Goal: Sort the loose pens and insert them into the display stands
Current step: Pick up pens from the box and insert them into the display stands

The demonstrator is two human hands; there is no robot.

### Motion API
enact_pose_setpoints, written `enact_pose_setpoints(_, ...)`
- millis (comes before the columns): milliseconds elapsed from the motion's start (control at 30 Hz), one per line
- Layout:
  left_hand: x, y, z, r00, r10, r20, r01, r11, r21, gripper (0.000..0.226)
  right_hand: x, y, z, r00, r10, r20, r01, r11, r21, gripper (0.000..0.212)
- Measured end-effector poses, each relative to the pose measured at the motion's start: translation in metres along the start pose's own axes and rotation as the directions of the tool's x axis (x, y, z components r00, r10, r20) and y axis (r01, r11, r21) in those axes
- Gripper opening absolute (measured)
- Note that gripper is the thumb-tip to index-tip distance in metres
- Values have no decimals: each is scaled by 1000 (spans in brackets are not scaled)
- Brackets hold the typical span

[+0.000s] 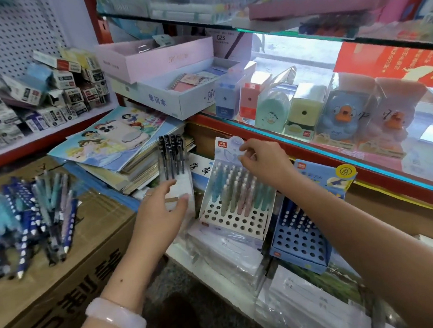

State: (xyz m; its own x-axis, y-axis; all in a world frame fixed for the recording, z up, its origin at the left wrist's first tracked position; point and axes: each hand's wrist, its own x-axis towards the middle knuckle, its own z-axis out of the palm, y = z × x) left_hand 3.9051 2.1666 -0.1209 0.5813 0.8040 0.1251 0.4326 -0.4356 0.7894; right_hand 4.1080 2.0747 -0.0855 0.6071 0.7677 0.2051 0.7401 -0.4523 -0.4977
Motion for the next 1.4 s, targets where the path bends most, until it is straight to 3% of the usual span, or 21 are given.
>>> enact_pose_setpoints(167,10,-16,-84,990,-18,-139,36,991,126,39,21,-94,26,952,-247,179,250,968,6,30)
enact_pose_setpoints(300,1,-53,-153,960,-128,-249,171,972,162,41,29,-164,68,837,-391,382,398,915,63,33)
enact_pose_setpoints(467,-22,-115,-222,883,-277,-378,365,913,184,38,26,-240,126,731,-477,488,483,867,125,38)
enact_pose_setpoints(600,-36,-164,-255,808,-399,-434,500,854,146,37,25,-283,174,685,-516,514,511,843,165,37)
enact_pose_setpoints(900,-4,-235,-258,683,-619,-388,673,739,4,44,40,-312,250,662,-504,555,510,845,160,40)
enact_pose_setpoints(1067,42,-250,-242,621,-717,-316,782,596,184,81,57,-303,257,703,-480,525,449,872,196,35)
enact_pose_setpoints(1167,63,-265,-233,638,-704,-311,762,519,388,94,63,-300,258,725,-480,495,434,875,213,34)
enact_pose_setpoints(1300,82,-278,-232,631,-718,-293,751,472,462,99,65,-296,262,703,-482,523,445,872,205,34)
enact_pose_setpoints(1400,86,-286,-234,624,-717,-312,763,471,443,88,69,-291,265,706,-463,535,438,880,184,35)
